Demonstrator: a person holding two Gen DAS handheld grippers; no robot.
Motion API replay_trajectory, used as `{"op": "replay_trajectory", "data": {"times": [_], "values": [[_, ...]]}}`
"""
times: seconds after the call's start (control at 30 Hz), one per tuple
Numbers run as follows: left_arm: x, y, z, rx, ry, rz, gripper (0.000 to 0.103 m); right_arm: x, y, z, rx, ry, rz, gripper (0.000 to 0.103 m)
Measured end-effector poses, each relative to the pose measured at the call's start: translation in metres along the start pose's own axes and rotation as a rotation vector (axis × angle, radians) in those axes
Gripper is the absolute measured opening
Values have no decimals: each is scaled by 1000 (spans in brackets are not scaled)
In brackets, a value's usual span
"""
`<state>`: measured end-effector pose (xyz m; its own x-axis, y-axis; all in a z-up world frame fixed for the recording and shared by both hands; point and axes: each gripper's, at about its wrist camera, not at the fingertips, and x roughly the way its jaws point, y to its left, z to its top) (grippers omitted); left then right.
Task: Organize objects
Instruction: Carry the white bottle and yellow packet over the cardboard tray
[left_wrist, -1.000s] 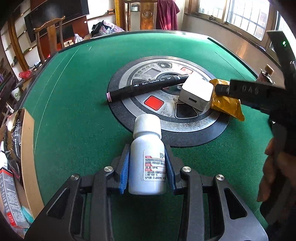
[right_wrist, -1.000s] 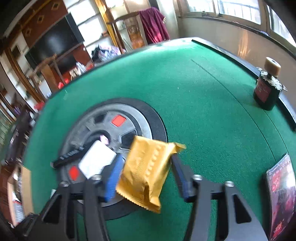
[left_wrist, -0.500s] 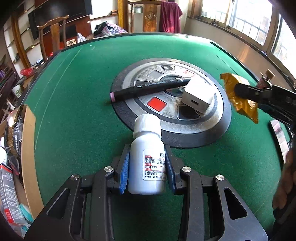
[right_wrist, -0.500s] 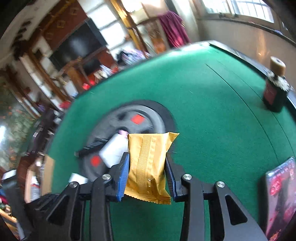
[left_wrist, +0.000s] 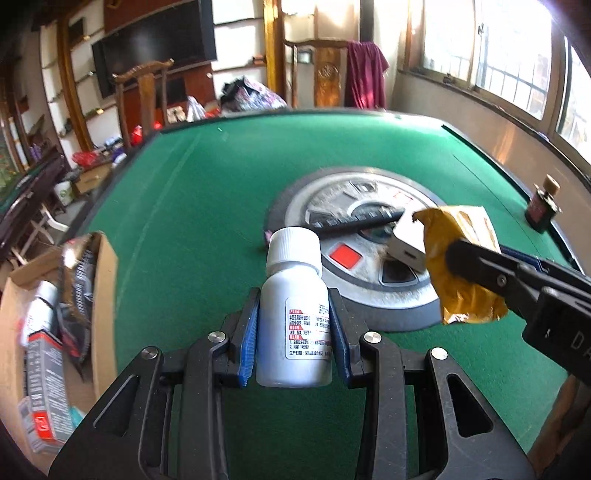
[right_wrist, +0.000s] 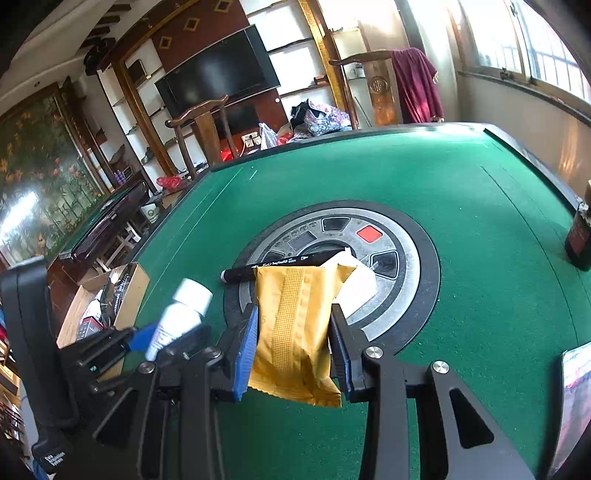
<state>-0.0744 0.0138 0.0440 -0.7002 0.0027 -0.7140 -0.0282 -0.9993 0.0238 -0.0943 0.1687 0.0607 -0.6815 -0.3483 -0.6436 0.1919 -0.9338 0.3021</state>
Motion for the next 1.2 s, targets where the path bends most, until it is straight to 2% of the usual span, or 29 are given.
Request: {"op": "replay_trajectory", "data": {"times": [0.27, 1.2], "values": [[-19, 5, 3, 0, -105, 70, 34, 0, 4, 0, -15, -6, 9, 37], [-61, 15, -4, -3, -291, 198, 34, -11, 39, -9, -118, -49, 68, 37]]}}
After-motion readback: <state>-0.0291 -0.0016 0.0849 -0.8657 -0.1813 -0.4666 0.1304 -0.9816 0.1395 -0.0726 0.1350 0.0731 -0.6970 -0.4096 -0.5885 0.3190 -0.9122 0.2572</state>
